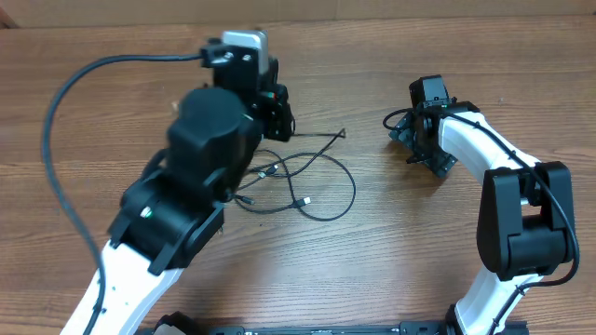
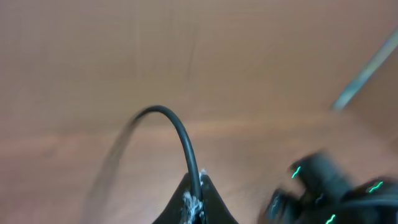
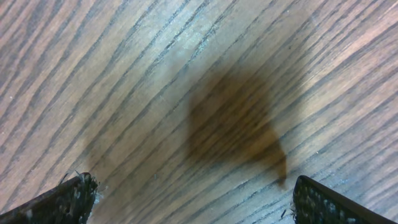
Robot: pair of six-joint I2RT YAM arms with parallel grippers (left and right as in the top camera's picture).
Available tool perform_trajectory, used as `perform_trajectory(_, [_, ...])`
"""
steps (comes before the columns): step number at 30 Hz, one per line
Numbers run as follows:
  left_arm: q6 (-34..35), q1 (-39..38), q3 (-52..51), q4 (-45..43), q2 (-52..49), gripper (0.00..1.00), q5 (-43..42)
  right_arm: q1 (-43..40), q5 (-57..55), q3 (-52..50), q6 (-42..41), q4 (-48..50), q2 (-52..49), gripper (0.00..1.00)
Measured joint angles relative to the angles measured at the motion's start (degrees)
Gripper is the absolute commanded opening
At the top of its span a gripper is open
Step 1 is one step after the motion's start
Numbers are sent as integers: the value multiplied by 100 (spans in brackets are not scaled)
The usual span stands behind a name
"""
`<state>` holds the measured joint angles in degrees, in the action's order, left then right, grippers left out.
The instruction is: Untangle cables
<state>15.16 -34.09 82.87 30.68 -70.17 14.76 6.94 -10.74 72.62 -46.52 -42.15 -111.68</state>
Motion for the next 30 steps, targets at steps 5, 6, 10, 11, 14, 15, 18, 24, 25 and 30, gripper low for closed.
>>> perform_trajectory(5, [46,0,-2,815,-426,4,94,0,0,0,7,-2,0,100])
perform_trajectory(6, [138,0,-2,1012,-518,4,96,0,-2,0,2,0,0,100])
perform_trajectory(10, [463,0,-2,1569,-883,4,111,0,0,0,4,0,0,100])
perform_trajectory(11, [535,0,-2,1696,-981,5,105,0,0,0,4,-4,0,100])
perform_trajectory(14, [678,0,0,2013,-1327,4,-68,0,-2,0,4,0,0,100])
perform_trajectory(15, [708,2,0,2127,-1432,4,-221,0,0,0,4,2,0,100])
perform_trajectory(18, [741,0,0,2391,-1799,4,-737,0,0,0,2,2,0,100])
perform_trajectory(24, [748,-11,0,2820,-2636,4,-1655,0,2,0,4,2,0,100])
perform_trajectory(25, [752,-31,0,2876,-2767,4,-1777,0,-2,0,4,4,0,100])
perform_trajectory(30, [767,-317,0,3213,-3307,4,-2024,0,0,0,2,0,0,100])
